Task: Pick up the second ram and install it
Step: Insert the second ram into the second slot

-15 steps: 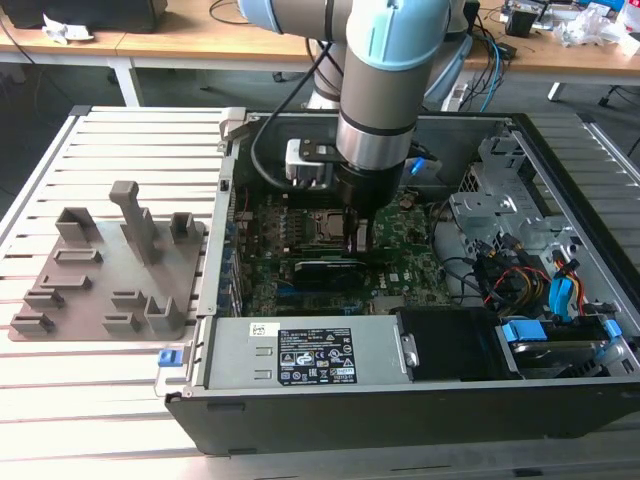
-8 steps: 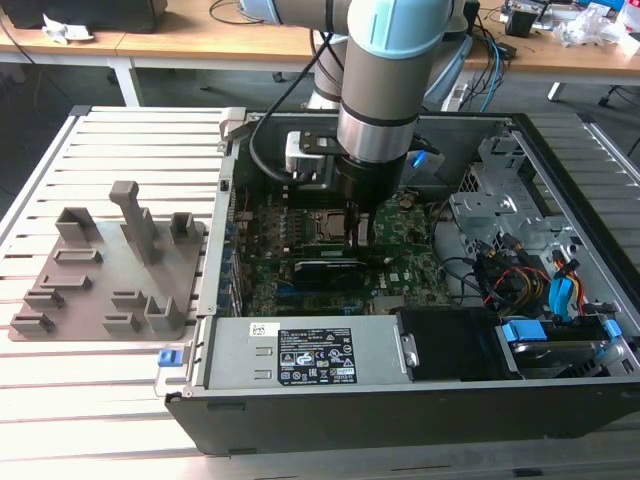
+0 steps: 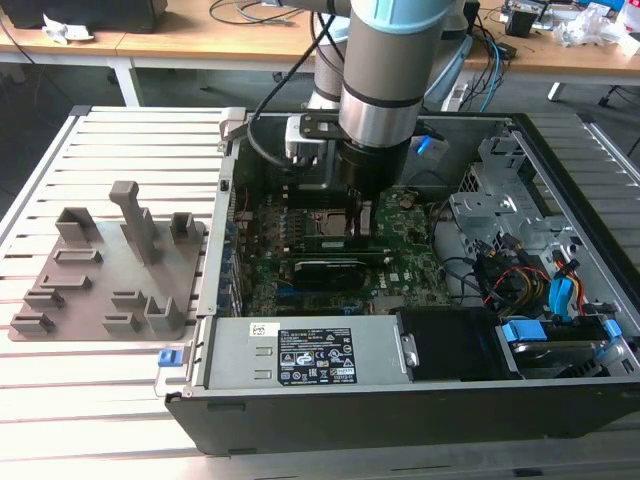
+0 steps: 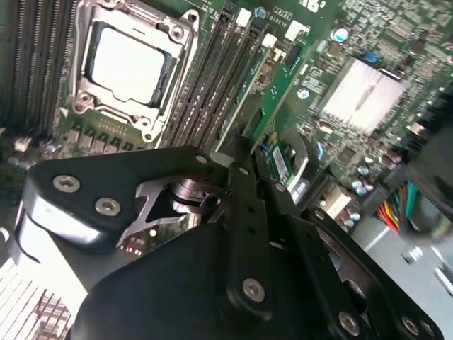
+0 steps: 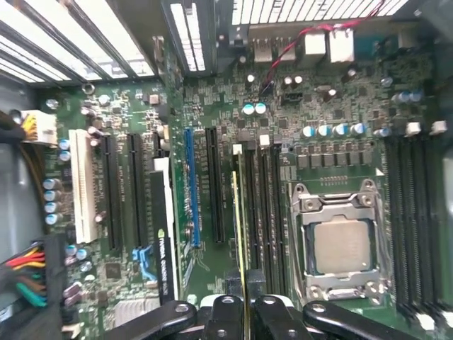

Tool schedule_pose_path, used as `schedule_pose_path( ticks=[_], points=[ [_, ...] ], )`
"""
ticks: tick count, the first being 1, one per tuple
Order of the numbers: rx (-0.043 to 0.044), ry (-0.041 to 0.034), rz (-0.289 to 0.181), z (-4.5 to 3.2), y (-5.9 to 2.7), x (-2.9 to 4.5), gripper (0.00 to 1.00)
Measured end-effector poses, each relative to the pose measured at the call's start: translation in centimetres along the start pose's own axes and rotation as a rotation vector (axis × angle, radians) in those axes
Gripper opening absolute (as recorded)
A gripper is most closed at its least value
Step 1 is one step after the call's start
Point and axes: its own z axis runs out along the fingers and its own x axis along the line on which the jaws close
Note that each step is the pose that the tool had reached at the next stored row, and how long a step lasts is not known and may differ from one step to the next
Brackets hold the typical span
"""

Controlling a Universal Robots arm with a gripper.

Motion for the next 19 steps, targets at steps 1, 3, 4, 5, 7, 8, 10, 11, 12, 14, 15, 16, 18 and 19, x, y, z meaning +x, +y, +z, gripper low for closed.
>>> schedule_pose_path(
  ticks=[1, 3, 4, 5, 7, 8, 10, 11, 12, 14, 15, 16, 18, 19],
  points=[
    [0.0000, 0.0001, 0.000, -0.66, 0.01, 0.00, 0.14],
    [0.0001, -0.0003, 0.000, -1.14, 0.01, -0.01, 0.14],
    [0.0001, -0.0003, 0.000, -1.14, 0.01, -0.01, 0.14],
    [0.0000, 0.0000, 0.000, -1.16, 0.01, 0.00, 0.14],
    [0.0000, 0.0002, 0.000, -1.19, 0.02, -0.06, 0.14],
    [0.0000, 0.0002, 0.000, -1.17, 0.03, -0.25, 0.14],
    [0.0001, 0.0000, 0.000, -1.12, 0.09, -0.93, 0.14],
    [0.0000, 0.0000, 0.000, -1.11, 0.11, -1.15, 0.14],
    [0.0001, -0.0001, 0.000, -1.08, 0.14, -1.54, 0.14],
    [0.0001, -0.0001, 0.000, -1.02, 0.17, -1.88, 0.14],
    [0.0001, -0.0001, 0.000, -0.96, 0.17, -1.89, 0.14],
    [-0.0001, 0.0000, 0.000, -0.81, 0.19, -1.93, 0.14],
    [0.0000, -0.0002, 0.005, -0.09, 0.41, -2.09, 0.14],
    [0.0000, -0.0002, 0.011, 0.13, 0.59, -2.10, 0.14]
  ],
)
